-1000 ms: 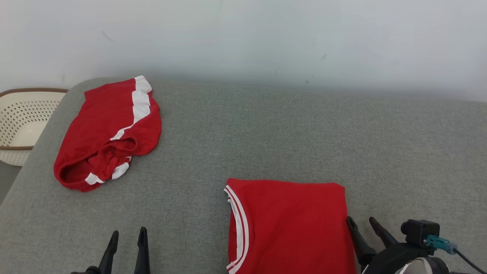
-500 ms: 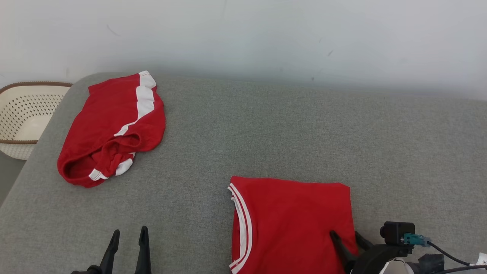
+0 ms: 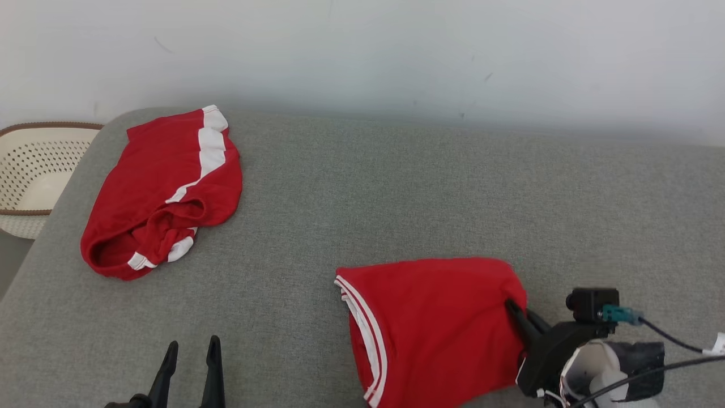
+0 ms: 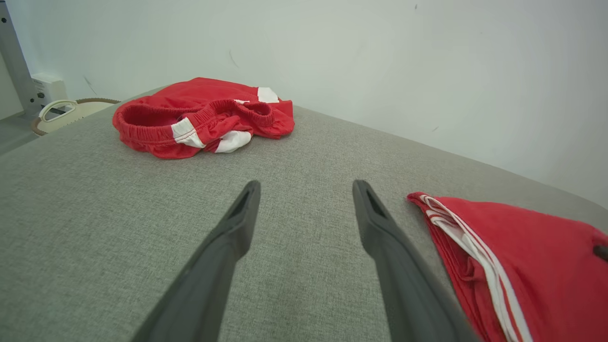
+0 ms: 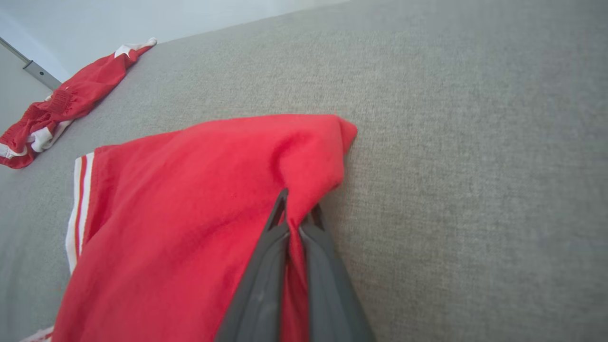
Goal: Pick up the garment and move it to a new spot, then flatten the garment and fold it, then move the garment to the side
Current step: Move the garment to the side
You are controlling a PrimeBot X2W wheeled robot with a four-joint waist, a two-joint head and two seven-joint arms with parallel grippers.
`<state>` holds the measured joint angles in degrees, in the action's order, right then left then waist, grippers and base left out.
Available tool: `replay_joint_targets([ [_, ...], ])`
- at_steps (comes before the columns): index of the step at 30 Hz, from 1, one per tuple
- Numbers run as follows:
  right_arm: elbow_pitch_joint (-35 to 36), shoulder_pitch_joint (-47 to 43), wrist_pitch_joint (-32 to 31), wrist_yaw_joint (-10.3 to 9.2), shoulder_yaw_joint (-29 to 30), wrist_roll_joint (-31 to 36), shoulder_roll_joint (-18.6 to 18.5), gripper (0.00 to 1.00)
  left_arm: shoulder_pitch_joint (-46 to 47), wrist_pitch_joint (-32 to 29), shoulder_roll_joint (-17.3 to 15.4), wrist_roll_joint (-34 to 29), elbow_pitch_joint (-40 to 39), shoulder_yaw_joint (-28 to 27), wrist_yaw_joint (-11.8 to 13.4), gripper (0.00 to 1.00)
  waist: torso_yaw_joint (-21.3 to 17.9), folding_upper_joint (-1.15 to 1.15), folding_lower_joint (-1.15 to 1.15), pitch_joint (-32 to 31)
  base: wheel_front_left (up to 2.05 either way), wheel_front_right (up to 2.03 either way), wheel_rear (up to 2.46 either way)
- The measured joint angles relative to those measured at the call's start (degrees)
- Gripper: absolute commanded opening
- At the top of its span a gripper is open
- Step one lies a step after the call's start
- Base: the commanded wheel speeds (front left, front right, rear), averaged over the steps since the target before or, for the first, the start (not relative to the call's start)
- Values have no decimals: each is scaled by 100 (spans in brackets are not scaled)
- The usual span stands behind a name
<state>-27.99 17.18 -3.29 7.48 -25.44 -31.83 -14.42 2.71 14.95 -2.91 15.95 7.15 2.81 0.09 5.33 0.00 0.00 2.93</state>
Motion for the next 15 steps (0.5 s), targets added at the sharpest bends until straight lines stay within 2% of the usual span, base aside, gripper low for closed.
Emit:
replay_joint_targets([
  [8,-416,1279,143,0,-87,-8,-436,0,107,1,1,0,-7,-8,-53,100,-74,0,0,174,0,0,0],
  [15,-1026,2325,339,0,-47,-123,-996,0,290,5,1,-80,-170,52,-70,100,-141,0,0,505,0,0,0],
])
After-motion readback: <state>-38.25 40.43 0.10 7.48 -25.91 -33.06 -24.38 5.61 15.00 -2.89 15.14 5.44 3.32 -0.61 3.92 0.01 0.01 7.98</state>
